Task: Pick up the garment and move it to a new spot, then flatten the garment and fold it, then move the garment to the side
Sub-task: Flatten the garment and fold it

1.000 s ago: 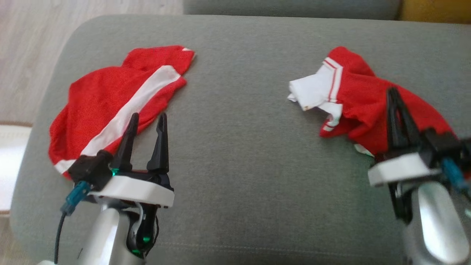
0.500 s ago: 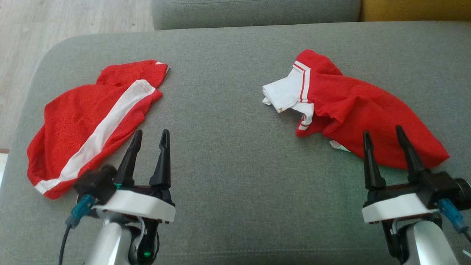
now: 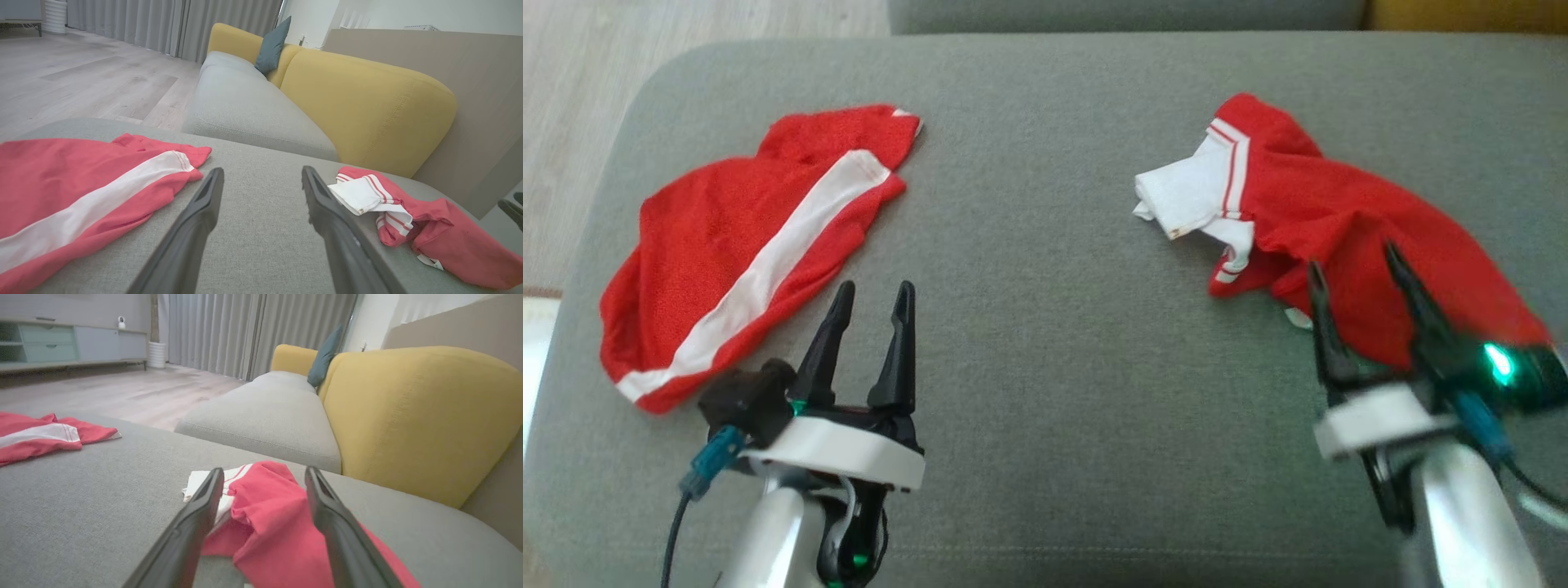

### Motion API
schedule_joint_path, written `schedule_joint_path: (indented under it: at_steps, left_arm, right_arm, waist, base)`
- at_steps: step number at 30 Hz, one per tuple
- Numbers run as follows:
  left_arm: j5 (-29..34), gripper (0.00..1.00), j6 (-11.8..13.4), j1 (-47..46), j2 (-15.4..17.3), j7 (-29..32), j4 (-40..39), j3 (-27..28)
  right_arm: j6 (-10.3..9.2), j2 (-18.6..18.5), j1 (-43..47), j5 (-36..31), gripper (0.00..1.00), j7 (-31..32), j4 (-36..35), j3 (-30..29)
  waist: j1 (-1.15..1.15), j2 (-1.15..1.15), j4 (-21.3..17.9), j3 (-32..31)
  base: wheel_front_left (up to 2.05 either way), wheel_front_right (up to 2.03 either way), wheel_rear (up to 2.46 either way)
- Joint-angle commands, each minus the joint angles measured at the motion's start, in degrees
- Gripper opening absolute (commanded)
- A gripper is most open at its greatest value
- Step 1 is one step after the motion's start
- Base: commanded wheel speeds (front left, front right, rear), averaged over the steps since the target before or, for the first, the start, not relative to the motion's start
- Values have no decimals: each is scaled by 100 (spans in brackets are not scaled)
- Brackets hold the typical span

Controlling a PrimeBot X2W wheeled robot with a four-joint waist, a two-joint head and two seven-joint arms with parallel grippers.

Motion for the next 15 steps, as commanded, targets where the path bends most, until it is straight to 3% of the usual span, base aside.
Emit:
schedule_joint_path:
  at_steps: [1, 5, 9, 15]
  left_arm:
    - [-52, 100, -34, -327, 41, -52, -210, 162]
    - [-142, 100, -42, -454, 41, -52, -200, 107]
    - [-264, 100, -35, -575, 41, -52, -171, 15]
    - [-343, 100, -10, -622, 41, -52, -137, -2]
  right_arm:
    - [37, -17, -526, -270, 100, 175, -249, 271]
    - [37, -124, -1111, -930, 100, 834, 32, 674]
    - [37, -678, -1813, -1299, 100, 1648, 781, 1229]
    - [37, -1255, -2224, -1336, 100, 2091, 1403, 1904]
  waist:
    - [0, 0, 140, 152]
    - [0, 0, 349, 359]
    - [0, 0, 634, 518]
    - [0, 0, 852, 591]
  base:
    - [0, 0, 0]
    - [0, 0, 0]
    - [0, 0, 0]
    - [0, 0, 0]
